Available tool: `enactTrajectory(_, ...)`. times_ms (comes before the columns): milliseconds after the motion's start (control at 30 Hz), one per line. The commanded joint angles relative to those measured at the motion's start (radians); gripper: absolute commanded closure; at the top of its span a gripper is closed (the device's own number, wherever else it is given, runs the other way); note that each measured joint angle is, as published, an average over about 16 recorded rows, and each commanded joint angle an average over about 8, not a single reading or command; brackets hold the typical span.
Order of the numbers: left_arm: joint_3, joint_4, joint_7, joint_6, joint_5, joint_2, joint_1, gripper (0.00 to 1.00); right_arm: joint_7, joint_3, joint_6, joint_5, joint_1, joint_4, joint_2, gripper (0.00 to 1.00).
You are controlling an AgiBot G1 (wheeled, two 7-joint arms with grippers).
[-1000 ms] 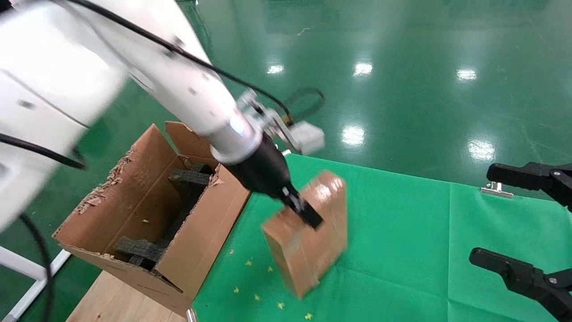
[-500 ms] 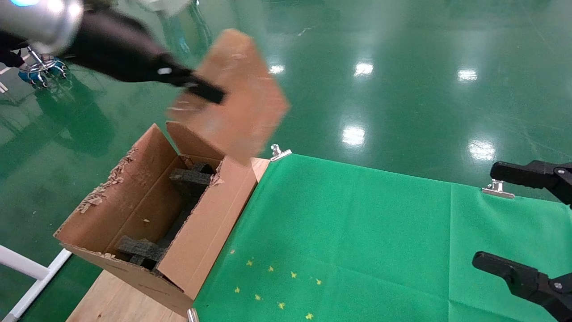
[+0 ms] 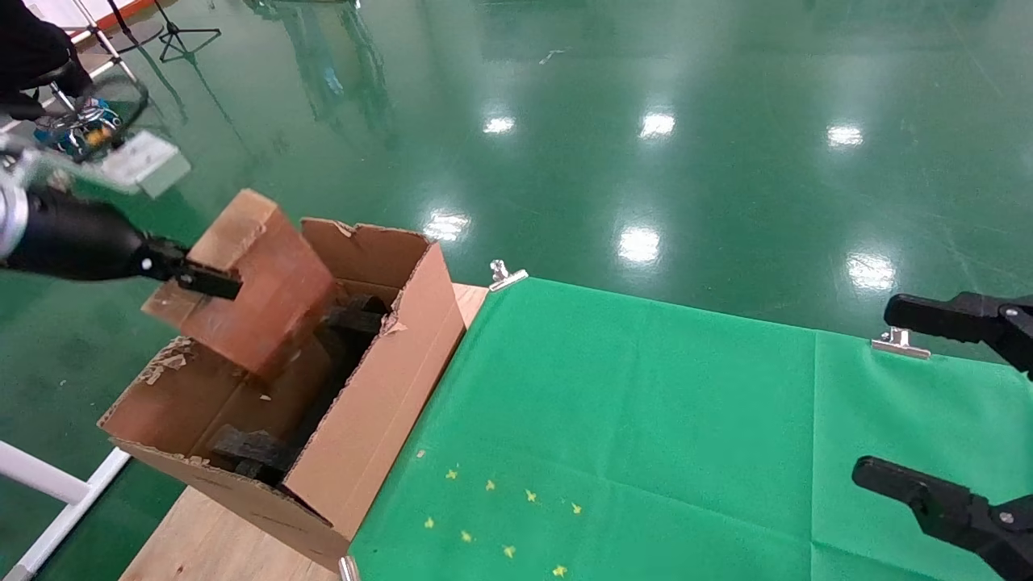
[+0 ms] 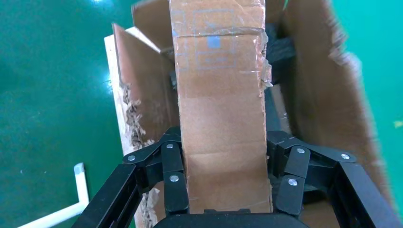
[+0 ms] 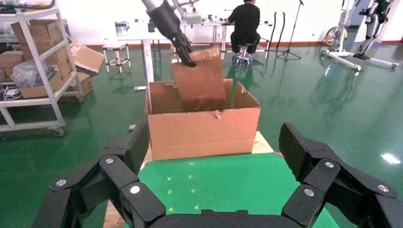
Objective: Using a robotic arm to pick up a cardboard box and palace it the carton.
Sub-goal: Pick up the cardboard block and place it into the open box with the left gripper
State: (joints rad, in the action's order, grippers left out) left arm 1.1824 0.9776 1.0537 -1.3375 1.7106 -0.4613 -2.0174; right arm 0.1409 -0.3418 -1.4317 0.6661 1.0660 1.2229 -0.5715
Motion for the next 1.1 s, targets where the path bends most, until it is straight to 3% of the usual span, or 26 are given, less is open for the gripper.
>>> enactTrajectory(33,0.001,-0.051,-0.068,0.060,-0.026,0.021,0.049,1.00,0.000,0.000,0.000,0.000,0.000,0.000,0.000,0.00)
enactTrajectory(267,0.030,-0.267,-0.169,0.130,0.014,-0.041,0.093,1.00,0.000,0.000,0.000,0.000,0.000,0.000,0.000,0.00)
enactTrajectory(600,0.072,-0.527,-0.212,0.188,0.094,-0.170,0.118,1.00,0.000,0.000,0.000,0.000,0.000,0.000,0.000,0.00)
enactTrajectory(933,0.059,-0.745,-0.261,0.235,0.045,-0.278,0.214,1.00,0.000,0.000,0.000,0.000,0.000,0.000,0.000,0.00)
enactTrajectory(967,0.057,-0.761,-0.265,0.240,0.041,-0.287,0.222,0.92,0.000,0.000,0.000,0.000,0.000,0.000,0.000,0.00)
enactTrajectory(1100,0.052,-0.814,-0.277,0.260,0.032,-0.314,0.243,0.42,0.000,0.000,0.000,0.000,0.000,0.000,0.000,0.00)
